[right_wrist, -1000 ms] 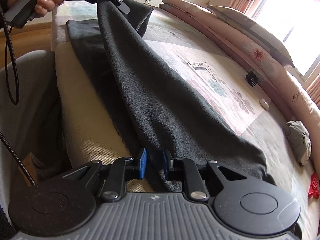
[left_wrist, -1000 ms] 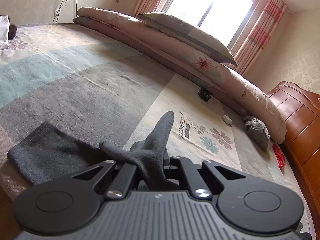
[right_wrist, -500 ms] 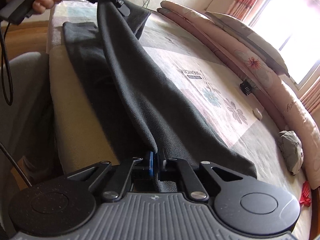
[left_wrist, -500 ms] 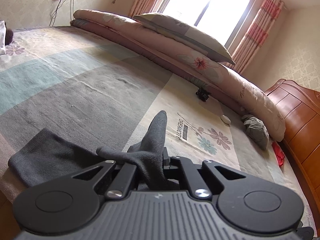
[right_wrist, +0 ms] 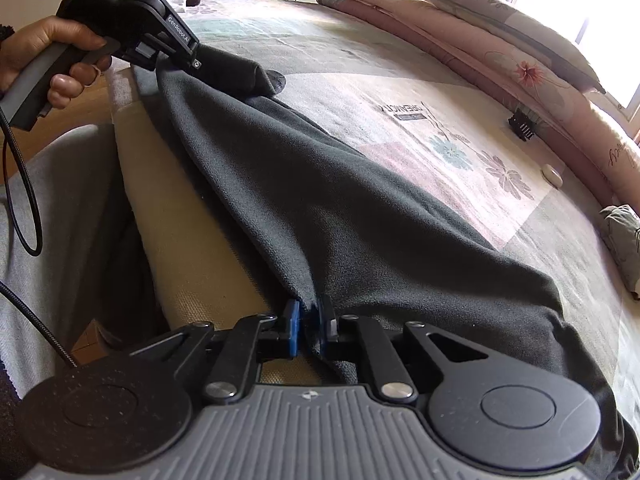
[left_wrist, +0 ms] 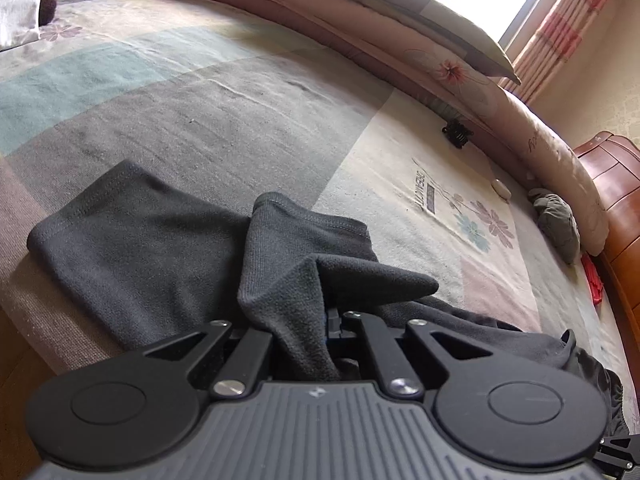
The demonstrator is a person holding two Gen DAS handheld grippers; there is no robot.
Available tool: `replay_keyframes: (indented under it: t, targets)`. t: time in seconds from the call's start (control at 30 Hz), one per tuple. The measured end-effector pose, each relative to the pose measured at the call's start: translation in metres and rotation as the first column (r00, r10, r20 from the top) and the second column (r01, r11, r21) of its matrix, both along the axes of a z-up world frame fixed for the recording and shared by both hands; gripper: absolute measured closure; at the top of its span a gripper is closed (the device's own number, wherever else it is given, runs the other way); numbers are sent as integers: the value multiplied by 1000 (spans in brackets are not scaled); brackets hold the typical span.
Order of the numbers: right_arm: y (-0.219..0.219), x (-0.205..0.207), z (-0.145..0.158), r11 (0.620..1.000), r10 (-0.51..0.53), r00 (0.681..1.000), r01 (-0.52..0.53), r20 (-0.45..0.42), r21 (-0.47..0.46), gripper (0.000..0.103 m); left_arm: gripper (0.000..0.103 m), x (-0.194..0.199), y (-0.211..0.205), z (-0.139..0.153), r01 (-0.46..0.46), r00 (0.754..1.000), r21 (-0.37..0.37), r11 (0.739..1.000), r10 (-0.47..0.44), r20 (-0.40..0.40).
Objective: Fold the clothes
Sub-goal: 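Lift the sweatpants with the right gripper and spread them across the bed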
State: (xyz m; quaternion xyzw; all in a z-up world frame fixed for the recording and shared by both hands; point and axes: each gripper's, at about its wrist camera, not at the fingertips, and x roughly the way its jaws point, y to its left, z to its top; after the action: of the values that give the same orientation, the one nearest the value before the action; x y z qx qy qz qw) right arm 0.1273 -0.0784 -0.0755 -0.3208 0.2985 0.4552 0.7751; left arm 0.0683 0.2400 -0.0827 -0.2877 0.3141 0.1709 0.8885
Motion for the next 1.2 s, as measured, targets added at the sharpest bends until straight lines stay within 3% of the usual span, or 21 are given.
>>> replay_keyframes:
  t: [0.03, 0.1, 0.27, 0.4, 0.77, 1.0, 1.1, 1.13, 1.17, 1.2]
  targets:
    - [0, -1, 0, 1000, 2, 1000, -2, 4, -3, 91, 97, 0, 0, 3, 10, 1000, 3, 1000, -10, -1]
    - [0, -1, 0, 1000, -1, 1000, 1, 4, -2, 89, 82, -2, 4, 10, 11, 1000, 12, 1000, -11, -13]
    - [-1, -1, 0, 1000, -8, 1000, 8, 7, 0, 79, 68, -21, 15, 26, 18, 999, 52, 998, -16, -45]
    - [-3, 0, 2, 1000, -8, 1000, 8, 2, 4, 61, 66, -39, 24, 44, 35, 998, 86, 996, -31, -45]
    - [-19, 2, 26, 986, -74, 993, 86, -89, 144, 52, 66, 12, 55, 28, 80, 994, 38, 996, -77, -83]
    - [-28, 0, 30, 977, -141, 985, 154, -97, 145, 51, 66, 54, 67, -3, 137, 983, -21, 990, -138, -120]
    - [-28, 2, 29, 973, -163, 981, 177, -103, 146, 51, 71, 57, 63, -6, 162, 981, 11, 987, -160, -112]
    - [-27, 2, 28, 972, -170, 980, 184, -105, 147, 51, 78, 56, 62, -4, 174, 979, 22, 984, -171, -106]
    - [-27, 3, 28, 970, -174, 979, 190, -109, 149, 51, 99, 54, 61, -2, 184, 978, 28, 982, -181, -101]
    - [-26, 3, 28, 969, -176, 978, 192, -113, 152, 51, 102, 52, 61, 1, 190, 978, 38, 981, -186, -92]
